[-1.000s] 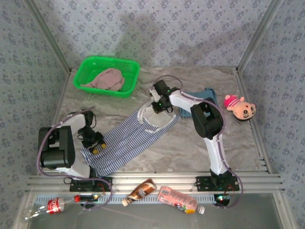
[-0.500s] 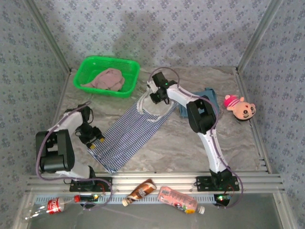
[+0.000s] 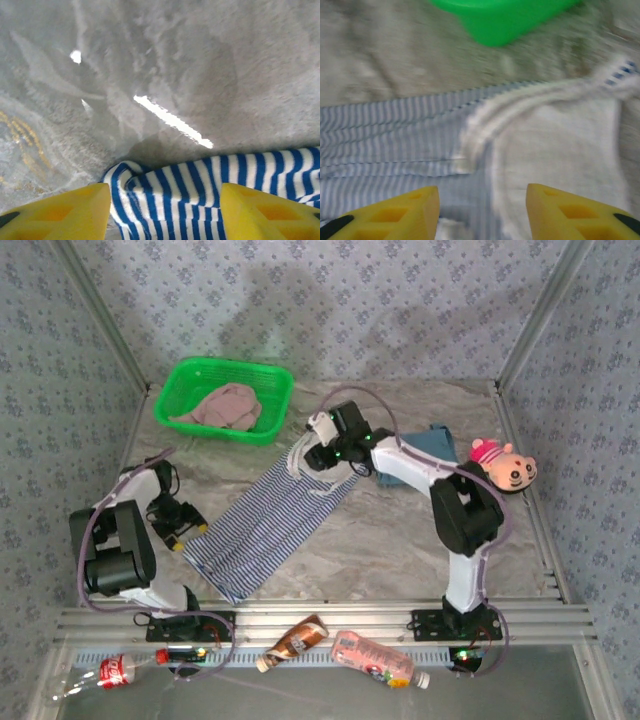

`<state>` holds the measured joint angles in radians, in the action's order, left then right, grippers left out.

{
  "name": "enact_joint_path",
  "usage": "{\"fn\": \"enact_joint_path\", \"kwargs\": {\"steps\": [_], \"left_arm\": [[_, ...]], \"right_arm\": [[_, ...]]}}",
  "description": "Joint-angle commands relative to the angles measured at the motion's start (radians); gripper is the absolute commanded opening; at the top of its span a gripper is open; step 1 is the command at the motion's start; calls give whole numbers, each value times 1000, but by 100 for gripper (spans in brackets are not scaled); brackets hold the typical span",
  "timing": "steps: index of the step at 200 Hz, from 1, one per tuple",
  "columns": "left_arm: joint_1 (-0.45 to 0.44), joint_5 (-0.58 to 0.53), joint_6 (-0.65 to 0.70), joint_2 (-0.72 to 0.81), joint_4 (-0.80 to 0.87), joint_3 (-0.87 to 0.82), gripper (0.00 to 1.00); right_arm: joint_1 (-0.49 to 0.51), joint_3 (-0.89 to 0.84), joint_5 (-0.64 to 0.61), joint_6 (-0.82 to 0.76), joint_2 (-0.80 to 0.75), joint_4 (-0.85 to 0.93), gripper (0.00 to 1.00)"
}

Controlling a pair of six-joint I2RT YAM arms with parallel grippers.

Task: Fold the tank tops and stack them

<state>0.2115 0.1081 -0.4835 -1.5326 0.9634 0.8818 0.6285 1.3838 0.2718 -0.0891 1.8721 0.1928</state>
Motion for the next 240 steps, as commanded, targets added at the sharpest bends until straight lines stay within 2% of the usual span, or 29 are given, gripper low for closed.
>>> {"fn": "enact_joint_path", "kwargs": {"steps": [1, 19, 49, 83, 113, 157, 202, 240], "left_arm": [[39, 12, -17, 51, 34, -34, 62], [59, 40, -40, 85, 27, -55, 62], [60, 62, -56, 81, 5, -93, 62], [59, 103, -34, 7, -53, -94, 59], [59, 128, -10, -29, -114, -128, 51], [59, 126, 39, -45, -106, -105, 40], [59, 138, 34, -46, -113, -104, 37], [59, 148, 34, -46, -100, -91, 33]], "right_arm": [[100, -121, 60, 95, -61, -134, 55], [194, -182, 46, 149, -93, -179, 60], [348, -250, -10, 214, -89, -245, 61], [527, -200, -113, 245, 2, -244, 62], [653, -112, -217, 258, 93, -214, 63], [764, 6, -295, 278, 210, -163, 63], [793, 51, -364, 287, 263, -101, 62], [817, 89, -453, 269, 316, 37, 55]]}}
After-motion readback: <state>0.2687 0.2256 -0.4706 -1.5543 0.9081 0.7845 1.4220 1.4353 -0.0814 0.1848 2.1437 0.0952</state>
